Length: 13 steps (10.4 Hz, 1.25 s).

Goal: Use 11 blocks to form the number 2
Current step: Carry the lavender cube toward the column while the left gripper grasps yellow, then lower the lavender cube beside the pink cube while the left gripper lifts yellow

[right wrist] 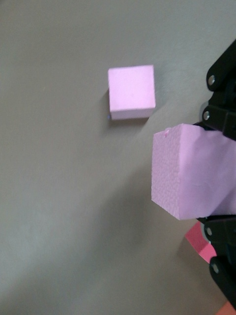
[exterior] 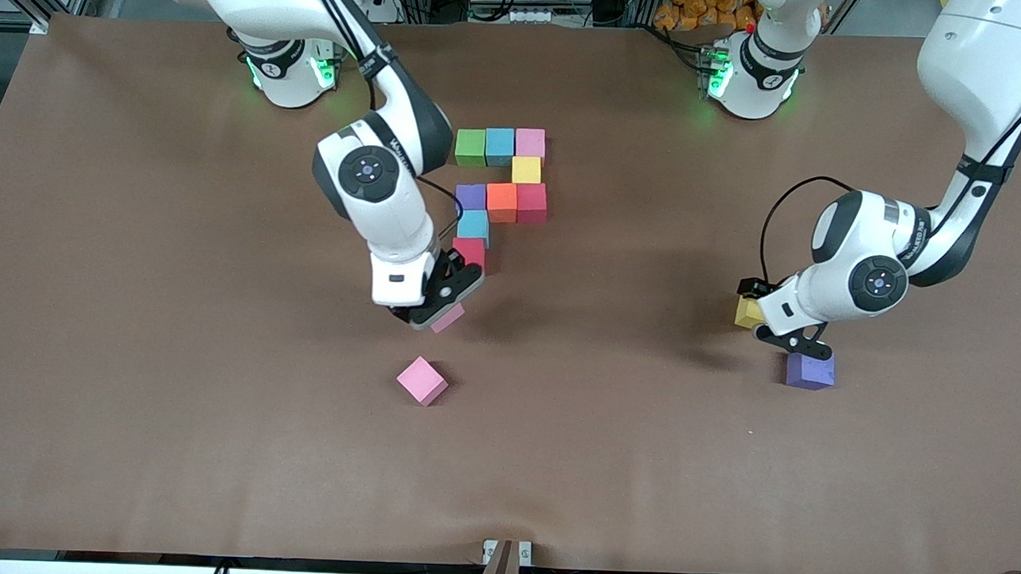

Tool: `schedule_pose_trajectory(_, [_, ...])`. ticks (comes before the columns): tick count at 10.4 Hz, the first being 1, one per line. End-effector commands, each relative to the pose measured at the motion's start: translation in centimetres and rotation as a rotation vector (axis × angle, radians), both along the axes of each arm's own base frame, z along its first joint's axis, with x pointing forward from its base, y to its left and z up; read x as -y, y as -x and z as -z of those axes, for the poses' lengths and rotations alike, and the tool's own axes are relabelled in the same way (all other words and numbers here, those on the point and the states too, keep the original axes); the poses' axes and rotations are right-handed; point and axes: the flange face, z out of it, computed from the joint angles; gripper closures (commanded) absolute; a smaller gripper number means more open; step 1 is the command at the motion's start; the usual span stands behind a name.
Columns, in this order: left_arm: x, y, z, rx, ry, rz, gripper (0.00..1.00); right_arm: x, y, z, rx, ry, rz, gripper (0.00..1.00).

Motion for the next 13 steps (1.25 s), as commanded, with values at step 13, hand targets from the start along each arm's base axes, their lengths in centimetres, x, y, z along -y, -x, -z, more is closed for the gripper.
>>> schedule_pose_trajectory(13, [0.5,-1.3,2.0,0.011,-0.020,-0.017,0.10,-10.4,8.9,5.2,-0.014,0.084,-0.640,0.45])
